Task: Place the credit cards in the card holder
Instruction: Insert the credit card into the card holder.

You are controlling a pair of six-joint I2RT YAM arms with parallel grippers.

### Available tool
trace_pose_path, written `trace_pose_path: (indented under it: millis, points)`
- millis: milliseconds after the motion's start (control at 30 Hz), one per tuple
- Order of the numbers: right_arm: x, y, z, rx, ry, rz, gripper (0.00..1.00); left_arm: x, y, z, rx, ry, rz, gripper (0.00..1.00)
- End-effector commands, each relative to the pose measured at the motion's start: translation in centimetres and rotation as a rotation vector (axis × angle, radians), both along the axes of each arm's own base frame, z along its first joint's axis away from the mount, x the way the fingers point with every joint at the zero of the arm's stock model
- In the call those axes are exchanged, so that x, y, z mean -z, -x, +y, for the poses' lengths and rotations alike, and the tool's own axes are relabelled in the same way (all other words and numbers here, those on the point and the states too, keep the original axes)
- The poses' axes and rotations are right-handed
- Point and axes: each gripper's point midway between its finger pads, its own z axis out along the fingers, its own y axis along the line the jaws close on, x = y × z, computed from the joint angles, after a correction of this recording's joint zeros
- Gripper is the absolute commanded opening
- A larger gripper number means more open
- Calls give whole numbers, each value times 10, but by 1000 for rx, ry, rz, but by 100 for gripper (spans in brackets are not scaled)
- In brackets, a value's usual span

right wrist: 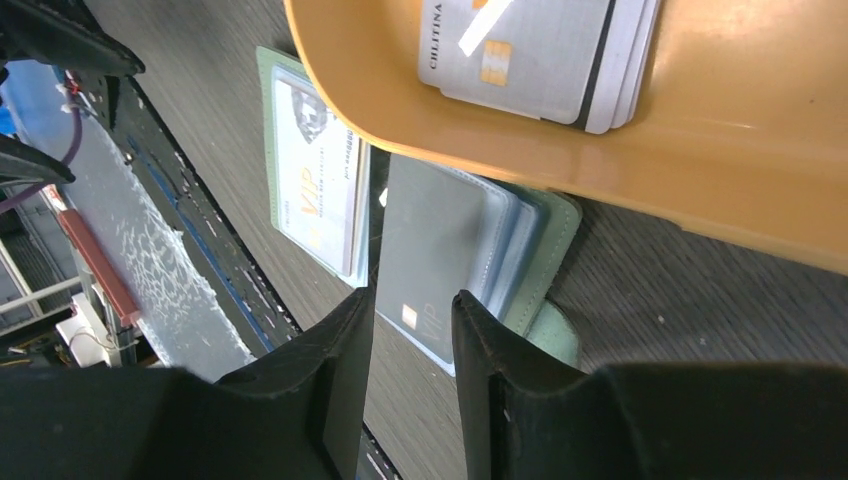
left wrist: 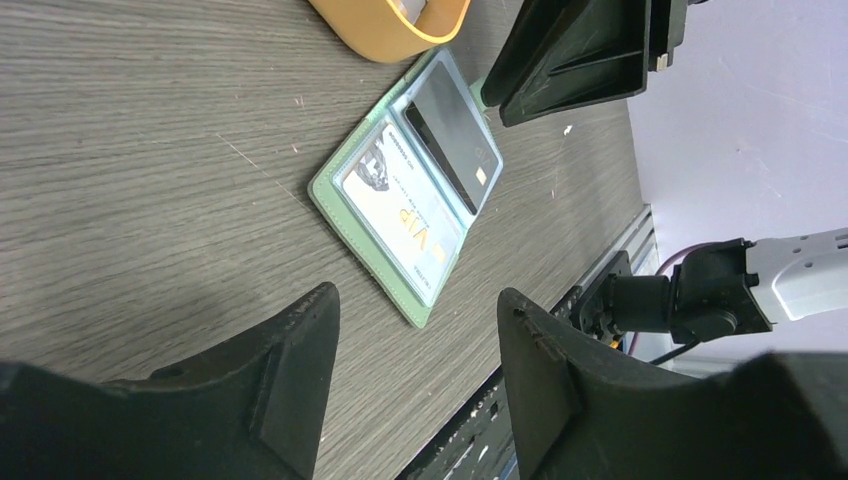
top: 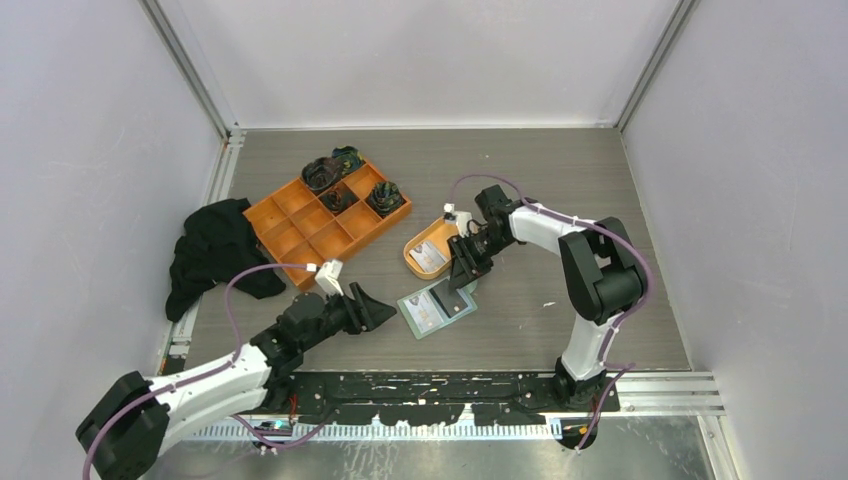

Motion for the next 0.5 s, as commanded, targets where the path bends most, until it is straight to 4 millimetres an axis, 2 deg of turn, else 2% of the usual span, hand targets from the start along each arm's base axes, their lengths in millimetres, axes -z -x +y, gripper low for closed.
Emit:
trace_pose_path:
  millis: [0,267,467]
  points:
    - [-1,-5,1,-9,40,-12,40,-30,-6,-16,34,99,-56,59]
    - [11,-3,-3,-26,101,20,40,-26,-6,-27,70,106,-23,56]
    - [15,-3,-4,-32,134,21,40,-26,-7,-37,104,116,-6,47]
